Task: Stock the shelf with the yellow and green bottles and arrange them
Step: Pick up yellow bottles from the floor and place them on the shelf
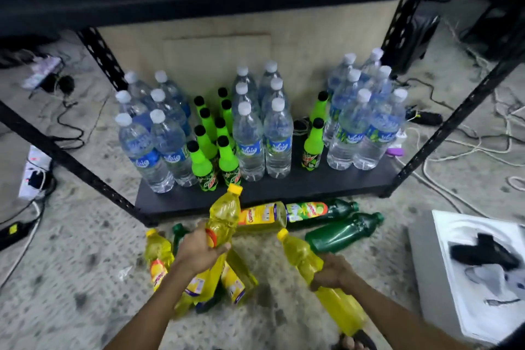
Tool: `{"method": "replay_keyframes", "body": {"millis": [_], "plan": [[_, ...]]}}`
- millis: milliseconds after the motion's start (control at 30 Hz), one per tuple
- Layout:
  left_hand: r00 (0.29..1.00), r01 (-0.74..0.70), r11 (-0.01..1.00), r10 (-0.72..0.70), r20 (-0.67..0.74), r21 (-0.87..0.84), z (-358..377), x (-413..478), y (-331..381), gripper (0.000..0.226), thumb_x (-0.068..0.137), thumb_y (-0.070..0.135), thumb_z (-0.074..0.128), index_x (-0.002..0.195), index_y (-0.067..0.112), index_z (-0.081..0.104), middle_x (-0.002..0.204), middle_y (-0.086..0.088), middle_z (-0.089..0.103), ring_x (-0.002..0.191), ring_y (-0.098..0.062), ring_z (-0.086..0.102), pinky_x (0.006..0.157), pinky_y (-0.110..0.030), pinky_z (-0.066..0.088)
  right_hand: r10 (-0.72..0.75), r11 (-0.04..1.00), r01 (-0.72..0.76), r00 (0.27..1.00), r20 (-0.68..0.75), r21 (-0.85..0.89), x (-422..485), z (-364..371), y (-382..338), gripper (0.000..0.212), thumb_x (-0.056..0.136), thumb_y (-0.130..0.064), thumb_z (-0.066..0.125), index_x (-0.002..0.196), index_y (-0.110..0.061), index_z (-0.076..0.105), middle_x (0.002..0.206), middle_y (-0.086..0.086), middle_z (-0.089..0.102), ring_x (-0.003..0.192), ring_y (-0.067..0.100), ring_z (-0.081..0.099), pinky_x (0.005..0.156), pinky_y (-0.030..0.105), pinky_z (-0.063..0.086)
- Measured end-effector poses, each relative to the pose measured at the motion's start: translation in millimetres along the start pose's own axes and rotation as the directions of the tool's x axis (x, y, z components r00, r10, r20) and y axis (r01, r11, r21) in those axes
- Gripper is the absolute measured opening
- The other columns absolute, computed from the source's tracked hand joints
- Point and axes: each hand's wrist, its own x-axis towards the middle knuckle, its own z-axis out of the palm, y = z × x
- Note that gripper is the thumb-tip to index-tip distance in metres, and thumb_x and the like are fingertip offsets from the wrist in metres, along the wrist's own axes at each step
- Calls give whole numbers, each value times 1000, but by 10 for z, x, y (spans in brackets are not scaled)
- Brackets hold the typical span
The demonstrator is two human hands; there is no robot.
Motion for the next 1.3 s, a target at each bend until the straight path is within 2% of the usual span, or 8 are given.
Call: {"method": "replay_keyframes", "body": {"millis": [100, 200, 333, 467, 633, 733, 900, 1300], "plan": [[993, -116, 991, 114, -23, -65, -471, -442, 399, 72, 68, 68, 74, 122, 23, 55, 84, 5, 63, 95, -22, 68, 73, -29, 47, -127, 990, 130, 990, -62, 46, -606, -451, 54, 85, 70, -37, 84, 145, -26, 45, 147, 1, 49, 137, 21, 46, 100, 21, 41], [949, -296, 951, 282, -140, -90, -998, -990, 894, 94, 57, 83, 67, 136, 38, 49, 80, 7, 64, 83, -14, 66, 83, -28, 52, -301, 949, 316, 922, -243, 25, -1256, -1098, 97, 55, 58, -39, 84, 99, -59, 52, 110, -13, 66, 113, 12, 63, 76, 16, 44], [810, -517, 850, 451, -376, -94, -1708, -1762, 1697, 94, 54, 79, 71, 137, 45, 47, 91, 27, 60, 91, 2, 57, 82, -18, 45, -426, 847, 527, 752, -503, 71, -2153, -2046, 30, 95, 50, -46, 90, 135, -38, 50, 123, -19, 62, 115, -3, 57, 97, 12, 45], [650, -729, 640, 538, -537, -241, -2394, -2167, 2468, 81, 47, 82, 73, 119, 46, 61, 89, 19, 74, 83, 2, 69, 81, -30, 56, -420, 693, 714, 514, -748, 102, -3025, -2975, -112, 93, 43, -52, 94, 127, -40, 56, 112, -14, 73, 105, 4, 69, 92, 38, 56], [481, -846, 463, 449, -753, -265, -3246, -2147, 3446, 65, 51, 77, 77, 99, 34, 67, 64, 15, 67, 64, -10, 66, 68, -34, 56, -236, 496, 865, 214, -948, 72, -3798, -4019, -494, 84, 44, -45, 96, 119, -34, 60, 106, -9, 75, 103, 11, 70, 91, 41, 57], [461, -857, 429, 385, -799, -287, -3620, -1776, 3991, 61, 57, 66, 81, 105, 33, 63, 67, 17, 65, 70, -11, 66, 73, -34, 57, -56, 462, 886, 79, -995, 44, -3933, -4471, -793, 77, 57, -35, 94, 124, -31, 57, 114, -8, 71, 108, 16, 65, 95, 37, 52], [470, -808, 528, 310, -827, -261, -3911, -1121, 4668, 72, 66, 62, 80, 126, 27, 57, 113, 1, 68, 104, -24, 66, 90, -41, 55, 115, 486, 865, 83, -990, 129, -3495, -4984, -1102, 81, 69, -31, 89, 137, -20, 47, 128, 8, 63, 122, 31, 57, 100, 43, 47], [614, -706, 608, 270, -742, -364, -3779, -235, 4998, 81, 74, 57, 76, 140, 19, 45, 133, -6, 59, 121, -31, 58, 98, -42, 48, 155, 607, 764, 156, -976, 219, -2702, -5204, -1259, 96, 74, -35, 86, 150, -10, 32, 138, 17, 56, 130, 38, 52, 104, 49, 46]]}}
